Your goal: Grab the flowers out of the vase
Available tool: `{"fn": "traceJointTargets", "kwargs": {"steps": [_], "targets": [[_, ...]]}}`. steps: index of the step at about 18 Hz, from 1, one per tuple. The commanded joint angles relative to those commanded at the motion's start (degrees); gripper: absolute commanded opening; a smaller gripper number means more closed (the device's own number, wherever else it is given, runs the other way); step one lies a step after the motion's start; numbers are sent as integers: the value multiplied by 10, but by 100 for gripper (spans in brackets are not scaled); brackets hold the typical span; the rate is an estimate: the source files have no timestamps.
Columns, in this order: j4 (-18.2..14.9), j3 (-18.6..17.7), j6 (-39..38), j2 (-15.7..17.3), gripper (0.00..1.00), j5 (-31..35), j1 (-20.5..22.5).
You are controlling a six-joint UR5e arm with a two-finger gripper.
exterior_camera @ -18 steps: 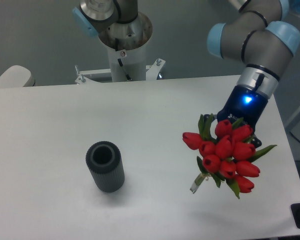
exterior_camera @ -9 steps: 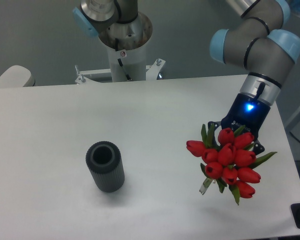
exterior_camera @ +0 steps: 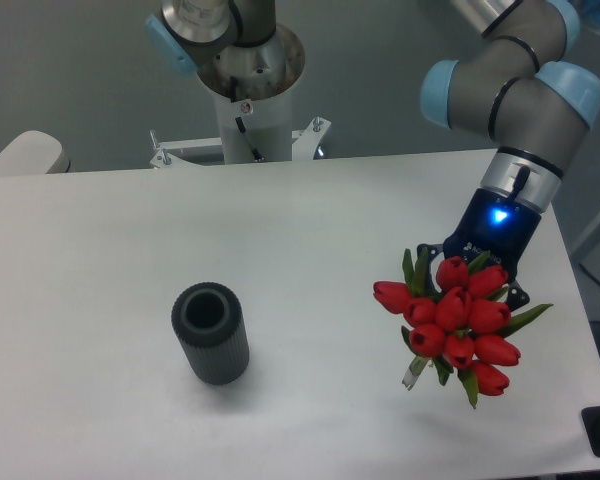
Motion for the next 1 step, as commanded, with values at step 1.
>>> {"fn": "traceJointTargets", "kwargs": {"steps": [1], "targets": [[0,0,1,0,25,0,0]]}}
